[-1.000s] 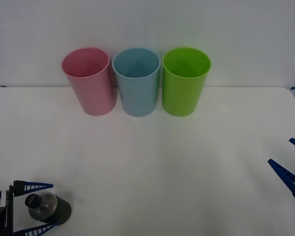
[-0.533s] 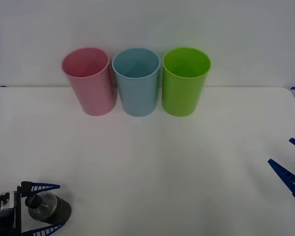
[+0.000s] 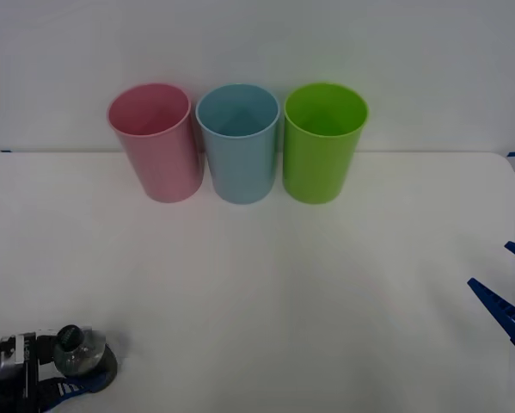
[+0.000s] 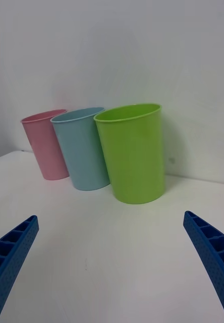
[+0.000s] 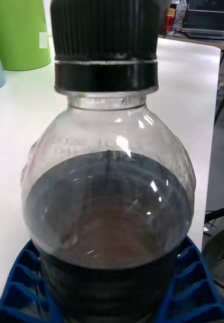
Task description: Grasp the object on the table and drop it into the matching bin: aluminum can to the light blue bin, PET bottle to the pink bin.
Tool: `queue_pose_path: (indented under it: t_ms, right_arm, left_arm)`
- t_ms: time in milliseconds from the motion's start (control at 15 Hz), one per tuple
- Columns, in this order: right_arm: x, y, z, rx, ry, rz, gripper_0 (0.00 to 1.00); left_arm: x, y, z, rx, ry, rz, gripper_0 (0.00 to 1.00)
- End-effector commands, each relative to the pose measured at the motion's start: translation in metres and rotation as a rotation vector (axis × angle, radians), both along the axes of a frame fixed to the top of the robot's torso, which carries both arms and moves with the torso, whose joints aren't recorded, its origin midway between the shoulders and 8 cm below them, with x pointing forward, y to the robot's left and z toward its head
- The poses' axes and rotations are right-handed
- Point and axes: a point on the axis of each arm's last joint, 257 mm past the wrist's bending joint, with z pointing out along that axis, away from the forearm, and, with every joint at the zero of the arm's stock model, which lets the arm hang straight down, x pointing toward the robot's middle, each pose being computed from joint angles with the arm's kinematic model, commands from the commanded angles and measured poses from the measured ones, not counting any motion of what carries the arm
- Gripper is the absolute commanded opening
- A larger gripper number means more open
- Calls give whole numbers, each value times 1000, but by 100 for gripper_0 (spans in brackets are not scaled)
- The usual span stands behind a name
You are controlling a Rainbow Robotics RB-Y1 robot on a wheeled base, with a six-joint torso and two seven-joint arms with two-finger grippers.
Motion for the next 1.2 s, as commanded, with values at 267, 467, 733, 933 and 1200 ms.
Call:
queue_pose_path:
  t_ms: [267,467,733,933,1200]
  right_arm:
    - [0,0,0,0,0,0,100]
    - [0,0,0,0,0,0,100]
    - [0,0,0,0,0,0,100]
    - [0,0,0,0,0,0,100]
    - [0,0,0,0,0,0,100]
  left_arm:
    - [-1,5,2,-7,-2,19,0]
    - [-4,15,15,-36,-19,44,0]
    - [-14,33,41,-114,-51,133,0]
    - [-8,51,60,-181,-76,233,0]
    - [15,66,80,-269,-109,353,0]
